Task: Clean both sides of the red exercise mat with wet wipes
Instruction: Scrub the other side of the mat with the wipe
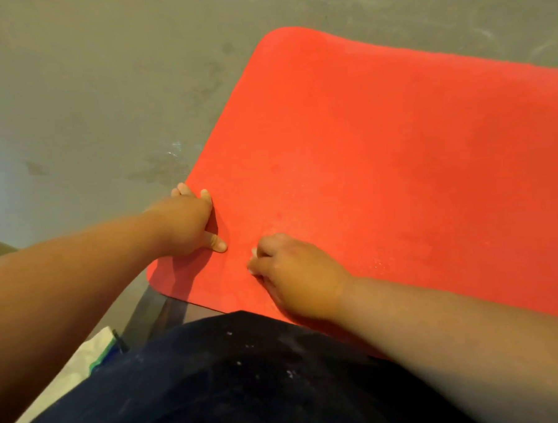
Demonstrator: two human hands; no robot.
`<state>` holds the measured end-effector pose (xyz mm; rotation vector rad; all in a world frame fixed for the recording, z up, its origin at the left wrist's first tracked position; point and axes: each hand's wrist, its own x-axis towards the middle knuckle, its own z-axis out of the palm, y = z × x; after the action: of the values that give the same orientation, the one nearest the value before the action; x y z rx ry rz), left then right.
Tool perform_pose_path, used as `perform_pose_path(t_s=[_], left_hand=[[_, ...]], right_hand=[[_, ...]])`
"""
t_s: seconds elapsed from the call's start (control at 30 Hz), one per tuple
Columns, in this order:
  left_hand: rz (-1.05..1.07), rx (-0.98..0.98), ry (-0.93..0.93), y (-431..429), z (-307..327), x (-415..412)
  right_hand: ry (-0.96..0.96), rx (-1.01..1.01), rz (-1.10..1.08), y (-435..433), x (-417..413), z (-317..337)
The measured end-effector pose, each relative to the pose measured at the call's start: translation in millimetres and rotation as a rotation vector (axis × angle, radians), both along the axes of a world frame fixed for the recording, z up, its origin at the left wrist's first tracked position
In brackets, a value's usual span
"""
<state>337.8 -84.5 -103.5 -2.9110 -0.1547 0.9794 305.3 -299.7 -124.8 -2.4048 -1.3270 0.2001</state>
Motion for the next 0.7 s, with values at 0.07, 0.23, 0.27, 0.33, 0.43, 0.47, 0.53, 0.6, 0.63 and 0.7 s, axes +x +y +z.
perform_pose_path(t_s=[0.07,0.23,0.27,0.33,0.43,0.47,0.53,0.6,0.63,0.7], left_hand=[[0.004,-0.006,0.0,-0.5,0.7,0.3],[0.014,-0.013,-0.002,-1.6,0.4,1.2],[0.016,-0.019,0.002,-1.9,0.4,1.8],[0.014,-0.023,0.004,-2.4,1.0,2.7],[0.012,-0.018,0.012,-2.5,1.9,3.3],[0.011,-0.015,0.016,-2.7,1.7,3.9],[0.006,-0.013,0.019,-2.3,1.4,5.1],[0.0,-0.011,0.016,-2.4,1.6,5.6],[-0.001,-0.009,0.013,-2.5,2.0,5.5],[-0.001,-0.003,0.014,-3.1,2.8,5.5]], right_hand=[[-0.024,-0.027,0.038,-9.9,28.6,-1.1],[-0.034,-0.036,-0.754,-60.6,133.2,-2.8],[-0.042,-0.034,-0.827,-58.3,132.5,-4.3],[-0.039,0.0,-0.726,-38.1,102.5,-10.1],[0.048,0.085,-0.336,-8.9,35.8,-9.3],[0.075,0.071,-0.216,-4.7,22.3,-6.4],[0.084,0.076,-0.076,-4.3,22.2,-3.5],[0.065,0.064,-0.076,-9.8,42.4,-4.4],[0.033,0.051,-0.125,-14.6,56.4,-6.4],[-0.022,0.045,-0.349,-32.9,91.4,-10.5]])
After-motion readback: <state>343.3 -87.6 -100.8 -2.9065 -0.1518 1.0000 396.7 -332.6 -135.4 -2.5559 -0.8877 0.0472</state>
